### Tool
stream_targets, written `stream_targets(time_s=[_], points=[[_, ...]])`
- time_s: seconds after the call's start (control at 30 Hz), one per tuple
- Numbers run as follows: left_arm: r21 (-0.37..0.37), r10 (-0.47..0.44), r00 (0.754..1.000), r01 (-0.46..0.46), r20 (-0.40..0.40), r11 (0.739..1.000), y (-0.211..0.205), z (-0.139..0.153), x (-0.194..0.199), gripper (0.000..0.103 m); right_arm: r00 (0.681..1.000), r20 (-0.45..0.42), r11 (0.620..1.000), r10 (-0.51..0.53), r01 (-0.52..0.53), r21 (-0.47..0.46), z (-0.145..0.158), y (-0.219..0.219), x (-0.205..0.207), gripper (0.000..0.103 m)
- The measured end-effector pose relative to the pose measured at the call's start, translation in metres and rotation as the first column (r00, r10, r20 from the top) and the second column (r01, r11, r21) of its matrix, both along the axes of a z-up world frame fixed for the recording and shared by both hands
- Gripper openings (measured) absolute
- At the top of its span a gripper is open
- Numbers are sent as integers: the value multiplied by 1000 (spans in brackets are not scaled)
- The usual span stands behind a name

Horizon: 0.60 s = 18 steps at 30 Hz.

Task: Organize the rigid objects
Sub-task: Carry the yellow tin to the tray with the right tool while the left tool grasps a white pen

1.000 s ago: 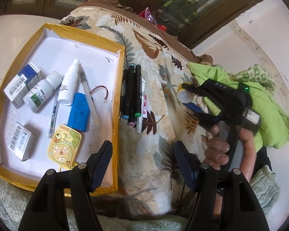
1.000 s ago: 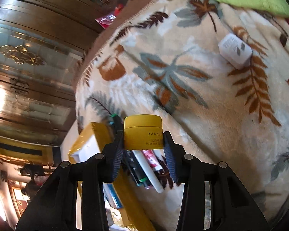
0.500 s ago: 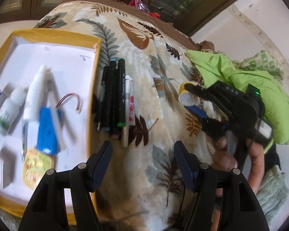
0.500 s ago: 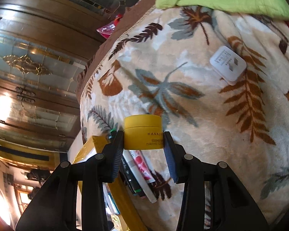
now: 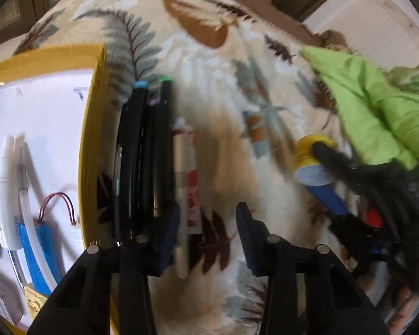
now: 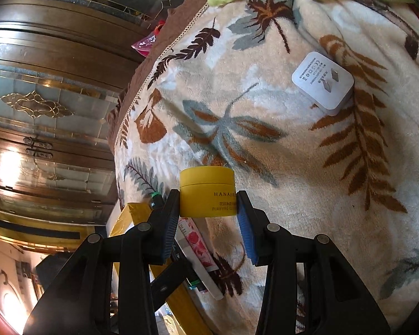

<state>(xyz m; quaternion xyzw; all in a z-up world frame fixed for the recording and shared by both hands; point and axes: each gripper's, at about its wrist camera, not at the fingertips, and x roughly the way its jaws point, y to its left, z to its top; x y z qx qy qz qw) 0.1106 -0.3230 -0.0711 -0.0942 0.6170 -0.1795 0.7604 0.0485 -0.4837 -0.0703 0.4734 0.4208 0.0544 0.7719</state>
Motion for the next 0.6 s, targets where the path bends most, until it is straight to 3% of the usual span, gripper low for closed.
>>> stream_targets(time_s=[0.13, 0.17, 0.23, 0.4, 0.6], points=[[-9, 23, 1000, -23, -20, 1000, 7, -10, 1, 38, 1000, 6, 1000, 0, 0, 0, 0, 0, 0, 40], [-3, 27, 999, -27, -25, 1000, 7, -12, 2, 25, 1000, 7, 1000, 0, 0, 0, 1, 0, 0, 40], [12, 12, 1000, -12, -15, 1000, 5, -14, -2, 11, 1000, 8, 1000, 3, -3, -1, 0, 1, 1, 40], [-9, 15, 1000, -15, -17, 1000, 7, -16, -15, 11, 1000, 3, 1000, 4, -4, 2, -2, 1, 3, 40], [-150, 25, 997, -35, -69, 988, 28, -5, -29, 10, 999, 22, 1000, 30, -30, 8, -4, 7, 5, 40]])
